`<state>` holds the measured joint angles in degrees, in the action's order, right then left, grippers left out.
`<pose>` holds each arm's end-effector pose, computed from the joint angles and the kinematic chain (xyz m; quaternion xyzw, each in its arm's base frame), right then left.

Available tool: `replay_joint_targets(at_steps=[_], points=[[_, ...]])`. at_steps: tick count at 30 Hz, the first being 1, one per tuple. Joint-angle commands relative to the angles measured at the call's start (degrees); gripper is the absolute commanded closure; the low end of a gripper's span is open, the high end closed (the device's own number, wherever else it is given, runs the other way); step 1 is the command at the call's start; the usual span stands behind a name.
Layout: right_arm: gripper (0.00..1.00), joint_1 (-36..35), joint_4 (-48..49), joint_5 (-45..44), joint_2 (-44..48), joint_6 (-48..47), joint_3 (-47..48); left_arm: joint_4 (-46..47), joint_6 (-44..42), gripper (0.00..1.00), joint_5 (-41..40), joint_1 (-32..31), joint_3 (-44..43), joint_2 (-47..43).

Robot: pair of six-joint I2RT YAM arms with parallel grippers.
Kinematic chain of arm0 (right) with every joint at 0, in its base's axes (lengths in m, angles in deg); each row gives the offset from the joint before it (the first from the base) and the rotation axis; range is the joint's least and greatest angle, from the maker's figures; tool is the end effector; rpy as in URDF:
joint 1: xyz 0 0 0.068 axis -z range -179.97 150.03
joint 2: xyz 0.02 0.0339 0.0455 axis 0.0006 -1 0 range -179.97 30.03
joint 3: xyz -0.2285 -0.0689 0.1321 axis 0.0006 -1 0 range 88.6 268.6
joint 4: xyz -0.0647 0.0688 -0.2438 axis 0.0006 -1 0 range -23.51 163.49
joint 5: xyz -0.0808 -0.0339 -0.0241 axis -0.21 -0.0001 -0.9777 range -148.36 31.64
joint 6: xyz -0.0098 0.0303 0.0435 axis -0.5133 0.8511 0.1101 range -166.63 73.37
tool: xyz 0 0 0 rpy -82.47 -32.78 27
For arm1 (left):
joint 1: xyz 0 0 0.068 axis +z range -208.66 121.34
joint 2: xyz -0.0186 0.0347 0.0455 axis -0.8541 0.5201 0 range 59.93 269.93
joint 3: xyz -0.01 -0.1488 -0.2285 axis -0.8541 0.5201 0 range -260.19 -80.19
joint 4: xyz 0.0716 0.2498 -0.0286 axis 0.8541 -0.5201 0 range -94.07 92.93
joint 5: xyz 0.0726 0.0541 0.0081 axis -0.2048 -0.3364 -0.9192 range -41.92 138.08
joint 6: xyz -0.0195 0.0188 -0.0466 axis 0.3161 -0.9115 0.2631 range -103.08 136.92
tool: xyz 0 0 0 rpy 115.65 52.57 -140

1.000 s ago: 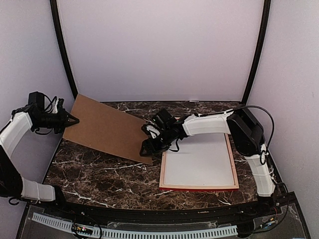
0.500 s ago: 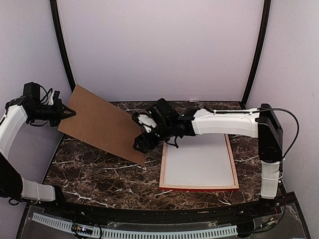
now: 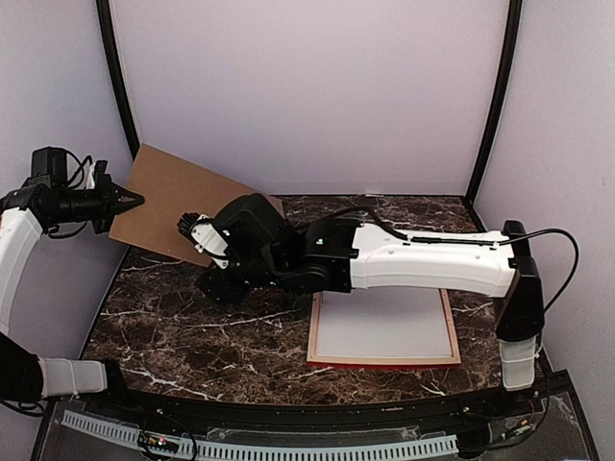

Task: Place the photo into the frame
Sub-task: Pick up the backboard from the center of the board, then pass from the left arm to the right

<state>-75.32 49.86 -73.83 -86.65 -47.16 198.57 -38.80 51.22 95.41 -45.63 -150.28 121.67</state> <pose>0.1311 0.4643 0.3258 -0.4758 0.7191 0.2067 0.4624 0.2110 0.0219 0.3870 -0.1493 0.8149 -0.4275 0.3617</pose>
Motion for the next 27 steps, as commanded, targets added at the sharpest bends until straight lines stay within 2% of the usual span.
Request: replay_joint_targets(at_steps=[1,10,15,27], points=[[0.17,-2.4,-2.4,-12.7,-4.6,-6.6,6.4,6.6,6.4,1.00,4.2,-1.5,1.0,-3.4],[0.22,-5.3,-4.5,-27.7,-11.8,-14.9,15.1,9.0,10.2,1.00,3.1,-5.0,1.3,-5.0],[0.33,-6.3,-1.9,-36.3,-13.7,-20.1,16.6,8.9,10.4,1.00,2.5,-5.9,2.1,-5.4],[0.58,-7.4,4.2,-38.8,-12.0,-24.1,13.0,10.4,10.1,1.00,1.2,-6.3,5.2,-4.9]])
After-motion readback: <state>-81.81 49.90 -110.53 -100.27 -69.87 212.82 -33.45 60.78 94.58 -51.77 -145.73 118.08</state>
